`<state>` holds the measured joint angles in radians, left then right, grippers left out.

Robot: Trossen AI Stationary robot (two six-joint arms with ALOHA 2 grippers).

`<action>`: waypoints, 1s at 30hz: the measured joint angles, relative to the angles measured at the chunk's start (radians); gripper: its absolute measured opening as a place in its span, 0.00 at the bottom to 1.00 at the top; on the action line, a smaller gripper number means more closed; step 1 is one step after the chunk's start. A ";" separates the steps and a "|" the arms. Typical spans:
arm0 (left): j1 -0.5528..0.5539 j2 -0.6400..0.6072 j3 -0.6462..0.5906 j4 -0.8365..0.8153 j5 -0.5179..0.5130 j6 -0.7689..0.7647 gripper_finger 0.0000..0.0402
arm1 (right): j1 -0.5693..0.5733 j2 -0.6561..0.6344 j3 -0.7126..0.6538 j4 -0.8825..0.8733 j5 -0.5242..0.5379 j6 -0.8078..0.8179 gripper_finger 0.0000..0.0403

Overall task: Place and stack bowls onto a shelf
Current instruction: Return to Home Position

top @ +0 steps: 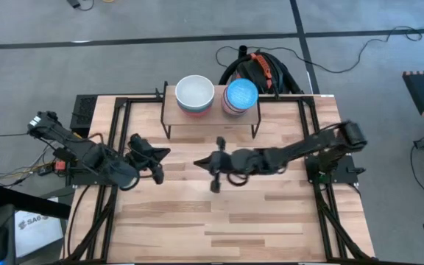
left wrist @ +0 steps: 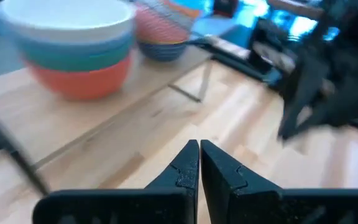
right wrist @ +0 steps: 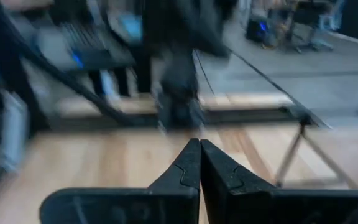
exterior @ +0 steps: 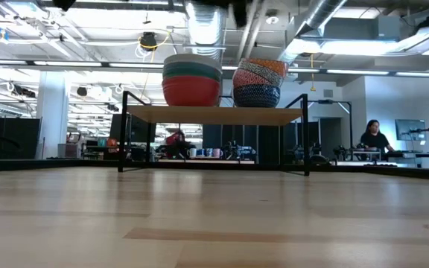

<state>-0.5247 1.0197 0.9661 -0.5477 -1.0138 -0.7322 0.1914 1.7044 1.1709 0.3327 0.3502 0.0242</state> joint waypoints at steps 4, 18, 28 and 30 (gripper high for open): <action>0.026 -0.012 -0.030 0.186 0.076 0.170 0.00 | 0.017 -0.179 -0.042 -0.032 -0.078 0.065 0.05; 0.204 -0.183 -0.203 0.706 0.574 0.829 0.00 | -0.124 -0.875 -0.381 -0.339 -0.379 0.253 0.06; 0.216 -0.466 -0.608 0.957 0.515 0.822 0.00 | -0.069 -1.032 -0.507 -0.383 -0.372 0.075 0.04; 0.217 -0.541 -0.665 0.946 0.510 0.837 0.00 | -0.069 -1.094 -0.552 -0.361 -0.374 0.079 0.04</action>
<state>-0.3081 0.4790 0.3009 0.3985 -0.5035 0.1050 0.1225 0.6106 0.6186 -0.0281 -0.0238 0.1034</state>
